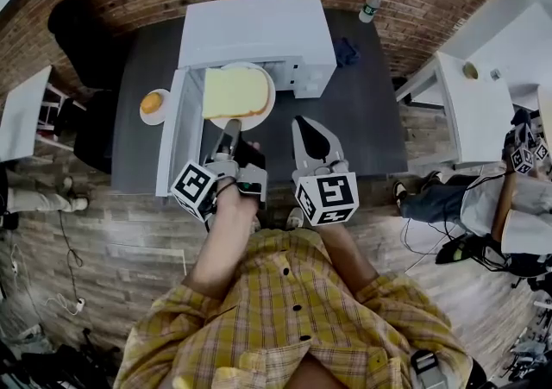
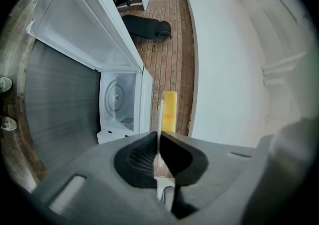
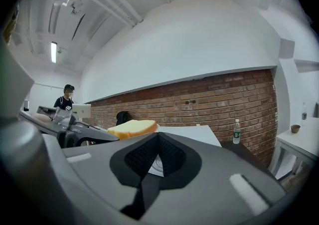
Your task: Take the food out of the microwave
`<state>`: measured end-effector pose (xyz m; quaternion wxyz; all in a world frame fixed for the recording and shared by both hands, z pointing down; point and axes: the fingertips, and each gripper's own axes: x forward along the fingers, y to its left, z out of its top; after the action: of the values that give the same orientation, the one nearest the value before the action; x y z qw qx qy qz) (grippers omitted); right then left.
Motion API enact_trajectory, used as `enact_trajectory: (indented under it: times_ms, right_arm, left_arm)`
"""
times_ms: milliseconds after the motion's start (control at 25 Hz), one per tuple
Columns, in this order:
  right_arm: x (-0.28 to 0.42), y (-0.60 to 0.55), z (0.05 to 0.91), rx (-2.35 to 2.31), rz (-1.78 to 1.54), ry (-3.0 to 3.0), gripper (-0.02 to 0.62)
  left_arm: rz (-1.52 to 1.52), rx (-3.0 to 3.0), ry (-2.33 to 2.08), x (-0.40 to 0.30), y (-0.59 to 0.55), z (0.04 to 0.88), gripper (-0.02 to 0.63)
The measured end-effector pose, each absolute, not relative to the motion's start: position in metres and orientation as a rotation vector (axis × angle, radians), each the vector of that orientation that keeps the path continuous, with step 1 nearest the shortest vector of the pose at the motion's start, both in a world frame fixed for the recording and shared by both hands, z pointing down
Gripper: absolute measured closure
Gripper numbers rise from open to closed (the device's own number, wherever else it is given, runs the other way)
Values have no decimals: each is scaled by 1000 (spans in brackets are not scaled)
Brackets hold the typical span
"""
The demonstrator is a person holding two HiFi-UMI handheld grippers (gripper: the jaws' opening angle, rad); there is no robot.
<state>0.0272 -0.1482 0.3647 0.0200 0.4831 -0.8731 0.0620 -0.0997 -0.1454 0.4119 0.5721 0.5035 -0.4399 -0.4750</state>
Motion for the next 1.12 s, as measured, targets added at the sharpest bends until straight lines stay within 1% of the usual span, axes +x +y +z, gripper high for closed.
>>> enact_trajectory:
  times_ms: [720, 1120]
  right_arm:
    - [25, -146, 349, 1495, 158, -2754, 596]
    - [27, -153, 348, 1486, 148, -2753, 597]
  left_arm:
    - [-1161, 1234, -994, -93, -132, 374, 597]
    - [-1153, 1240, -997, -91, -139, 376, 597]
